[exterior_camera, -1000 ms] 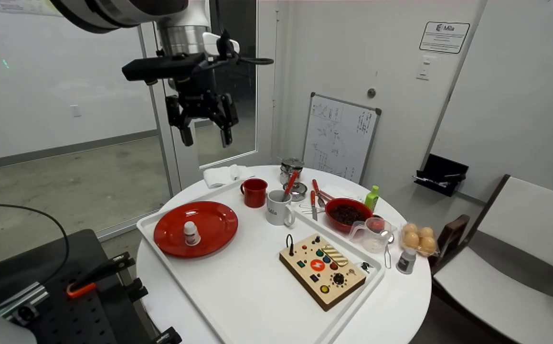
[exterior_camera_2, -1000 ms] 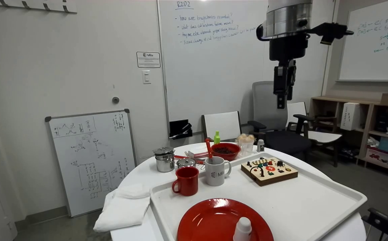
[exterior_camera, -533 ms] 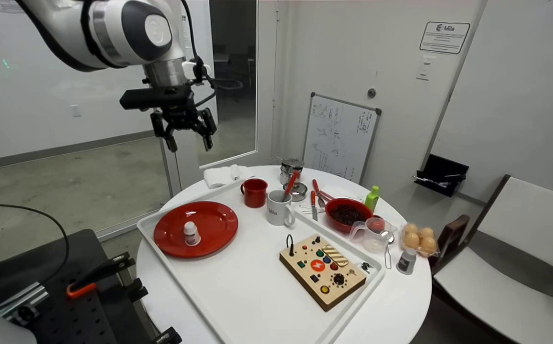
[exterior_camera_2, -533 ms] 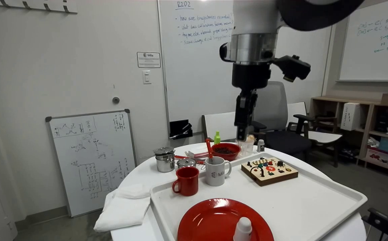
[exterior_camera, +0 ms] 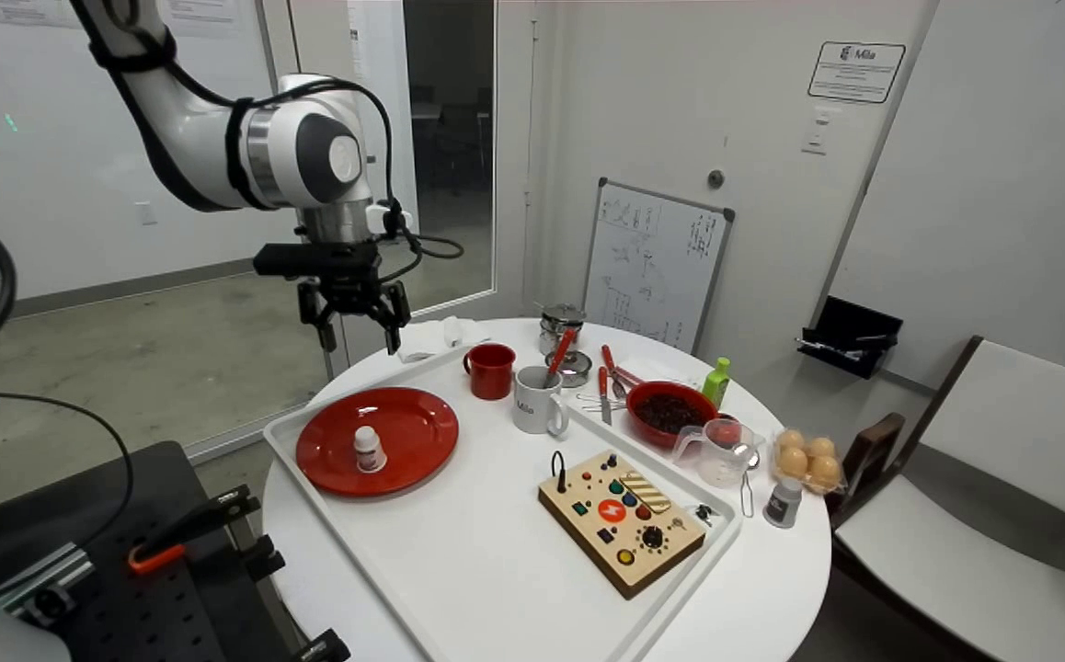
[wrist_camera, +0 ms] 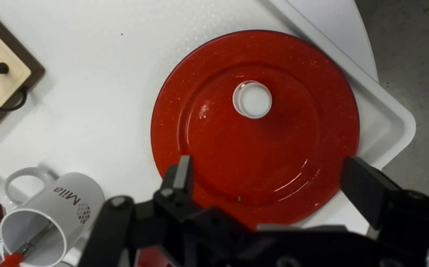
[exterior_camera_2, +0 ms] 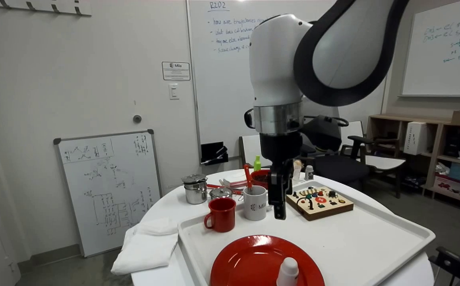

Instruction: Remove the shaker from the red plate and put it inside the red mug

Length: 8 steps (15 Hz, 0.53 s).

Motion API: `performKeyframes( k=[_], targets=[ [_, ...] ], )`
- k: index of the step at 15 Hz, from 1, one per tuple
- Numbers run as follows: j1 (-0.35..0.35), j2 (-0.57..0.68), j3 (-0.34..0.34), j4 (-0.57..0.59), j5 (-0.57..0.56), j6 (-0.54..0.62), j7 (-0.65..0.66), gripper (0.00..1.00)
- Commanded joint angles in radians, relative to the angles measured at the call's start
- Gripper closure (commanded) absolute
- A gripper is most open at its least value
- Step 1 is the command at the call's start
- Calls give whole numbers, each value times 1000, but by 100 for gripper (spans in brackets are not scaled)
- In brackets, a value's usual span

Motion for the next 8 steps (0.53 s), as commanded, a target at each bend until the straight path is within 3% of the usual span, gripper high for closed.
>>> performKeyframes(
  k=[1, 8],
  targets=[
    [28, 31, -25, 23, 12, -15, -7, 0],
    [26, 87, -35, 47, 17, 7, -16, 0]
  ],
)
